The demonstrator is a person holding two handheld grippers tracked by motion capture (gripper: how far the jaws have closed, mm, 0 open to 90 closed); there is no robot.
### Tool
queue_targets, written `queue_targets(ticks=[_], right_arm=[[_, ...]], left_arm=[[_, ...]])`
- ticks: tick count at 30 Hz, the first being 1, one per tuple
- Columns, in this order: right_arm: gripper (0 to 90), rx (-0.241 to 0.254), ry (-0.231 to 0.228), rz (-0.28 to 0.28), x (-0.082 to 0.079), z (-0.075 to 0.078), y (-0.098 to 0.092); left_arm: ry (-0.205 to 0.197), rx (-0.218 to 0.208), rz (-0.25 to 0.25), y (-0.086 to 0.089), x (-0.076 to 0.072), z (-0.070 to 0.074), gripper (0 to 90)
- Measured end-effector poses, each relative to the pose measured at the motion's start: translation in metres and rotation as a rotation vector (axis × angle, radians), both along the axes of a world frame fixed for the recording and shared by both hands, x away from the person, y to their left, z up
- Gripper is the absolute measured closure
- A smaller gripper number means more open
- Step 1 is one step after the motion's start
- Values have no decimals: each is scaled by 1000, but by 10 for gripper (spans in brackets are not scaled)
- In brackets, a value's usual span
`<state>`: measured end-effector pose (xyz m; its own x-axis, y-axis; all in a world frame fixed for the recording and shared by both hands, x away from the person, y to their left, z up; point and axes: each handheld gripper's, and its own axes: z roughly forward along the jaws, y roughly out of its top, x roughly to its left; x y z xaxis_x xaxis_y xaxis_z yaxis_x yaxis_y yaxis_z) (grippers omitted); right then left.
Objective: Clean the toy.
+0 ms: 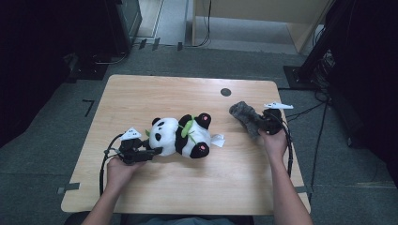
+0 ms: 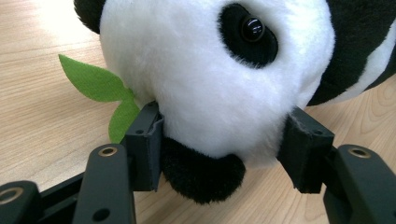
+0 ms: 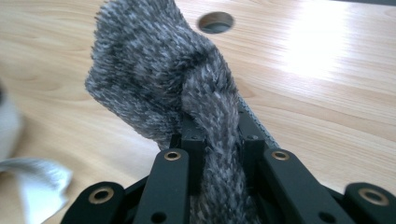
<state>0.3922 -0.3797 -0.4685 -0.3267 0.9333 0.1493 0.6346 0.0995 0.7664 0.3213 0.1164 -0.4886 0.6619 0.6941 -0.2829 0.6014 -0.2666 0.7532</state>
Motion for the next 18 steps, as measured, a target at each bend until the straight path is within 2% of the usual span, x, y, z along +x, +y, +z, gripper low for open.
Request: queue_targets(ticks=[3,8,13,16,18], right_arm=[[786,-48,-2,-7,7,-10,-1],[743,-32,28,-19,14,-22,-4],[574,-17,28,-22,15,-22,-6],[432,13,6,-25,14,-17,-6],[410,33,-10,-39,13,-13,-6]], left_arm=[[-1,-3,-3,0,0,-1,385],[-11,-4,-1,0,-1,-1,359],[-11,-11,0,0,-1,0,312],[-9,-20,-6,0,1,0,275],[-3,-33,-9,1,2,1,260]])
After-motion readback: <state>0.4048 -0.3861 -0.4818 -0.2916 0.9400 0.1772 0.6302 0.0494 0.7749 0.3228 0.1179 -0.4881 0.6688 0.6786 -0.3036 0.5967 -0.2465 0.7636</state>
